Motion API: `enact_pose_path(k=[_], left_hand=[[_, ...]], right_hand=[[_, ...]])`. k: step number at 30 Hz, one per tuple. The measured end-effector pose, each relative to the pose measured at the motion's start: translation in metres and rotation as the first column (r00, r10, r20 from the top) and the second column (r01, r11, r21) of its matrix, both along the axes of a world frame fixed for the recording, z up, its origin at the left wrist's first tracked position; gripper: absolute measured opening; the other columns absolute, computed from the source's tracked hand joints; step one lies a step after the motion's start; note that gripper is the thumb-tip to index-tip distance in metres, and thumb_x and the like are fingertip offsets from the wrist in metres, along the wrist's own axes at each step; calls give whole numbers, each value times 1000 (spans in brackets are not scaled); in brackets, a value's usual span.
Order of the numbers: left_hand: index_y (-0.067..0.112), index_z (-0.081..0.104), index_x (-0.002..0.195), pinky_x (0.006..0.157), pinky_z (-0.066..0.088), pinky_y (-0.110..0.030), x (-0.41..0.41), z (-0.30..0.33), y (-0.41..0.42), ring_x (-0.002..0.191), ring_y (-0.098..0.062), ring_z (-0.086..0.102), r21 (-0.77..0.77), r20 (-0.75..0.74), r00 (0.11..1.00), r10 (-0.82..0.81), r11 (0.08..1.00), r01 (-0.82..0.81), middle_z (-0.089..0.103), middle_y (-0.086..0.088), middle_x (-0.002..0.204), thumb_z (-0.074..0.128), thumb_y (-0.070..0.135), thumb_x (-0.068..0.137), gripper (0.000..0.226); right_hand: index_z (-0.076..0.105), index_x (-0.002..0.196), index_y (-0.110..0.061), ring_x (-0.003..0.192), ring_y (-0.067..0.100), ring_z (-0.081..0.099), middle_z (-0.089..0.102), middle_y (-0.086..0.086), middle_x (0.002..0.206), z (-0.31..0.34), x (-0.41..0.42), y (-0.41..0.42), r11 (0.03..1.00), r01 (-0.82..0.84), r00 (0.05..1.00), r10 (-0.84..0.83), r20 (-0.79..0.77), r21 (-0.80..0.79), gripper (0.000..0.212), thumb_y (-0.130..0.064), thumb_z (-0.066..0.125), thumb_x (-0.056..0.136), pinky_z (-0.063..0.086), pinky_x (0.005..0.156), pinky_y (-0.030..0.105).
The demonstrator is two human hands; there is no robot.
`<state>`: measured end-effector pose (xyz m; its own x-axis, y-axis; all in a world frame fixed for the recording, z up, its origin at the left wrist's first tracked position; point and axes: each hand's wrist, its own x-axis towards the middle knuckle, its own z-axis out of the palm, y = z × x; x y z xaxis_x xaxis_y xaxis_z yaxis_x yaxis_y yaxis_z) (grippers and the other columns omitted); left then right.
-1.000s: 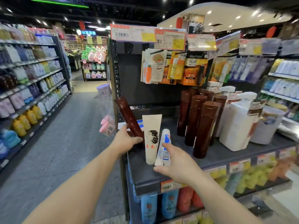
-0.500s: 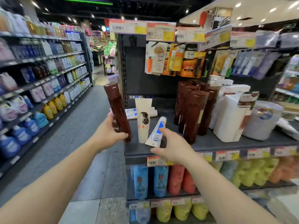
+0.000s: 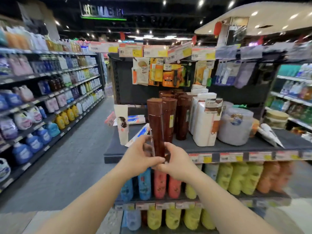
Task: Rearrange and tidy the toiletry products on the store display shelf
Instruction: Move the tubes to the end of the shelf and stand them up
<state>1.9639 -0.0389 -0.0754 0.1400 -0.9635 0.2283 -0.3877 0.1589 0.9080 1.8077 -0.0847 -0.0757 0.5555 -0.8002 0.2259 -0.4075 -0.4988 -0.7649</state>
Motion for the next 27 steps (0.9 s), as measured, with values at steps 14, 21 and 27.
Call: enact_pose_path(k=[14,21,27], left_hand=[[35,59,95,60,52,-14,-75,-18,-86,74,-1,69,-47,-33,994,-101,994,99,71,14,86,88,32,59,47],[38,60,99,73,53,-14,-82,-24,-105,83,5,67,-96,-26,995,-99,991,96,71,23,91,82,28,68,39],[39,48,119,79,55,-23,-75,-19,-118,95,-5,68,-60,-137,981,-135,990,128,72,13,102,63,11,78,52]], right_hand=[[54,111,-55,98,-9,61,68,-26,104,-8,-74,-47,980,197,978,-198,68,22,54,-21,71,73,51,84,18],[49,106,-61,94,-11,59,64,-30,98,-19,-69,-67,965,261,965,-261,35,-4,56,-26,66,66,48,71,9],[34,143,-34,101,2,64,56,-12,129,-12,-80,-96,987,65,994,-78,83,150,75,-17,72,80,53,89,28]])
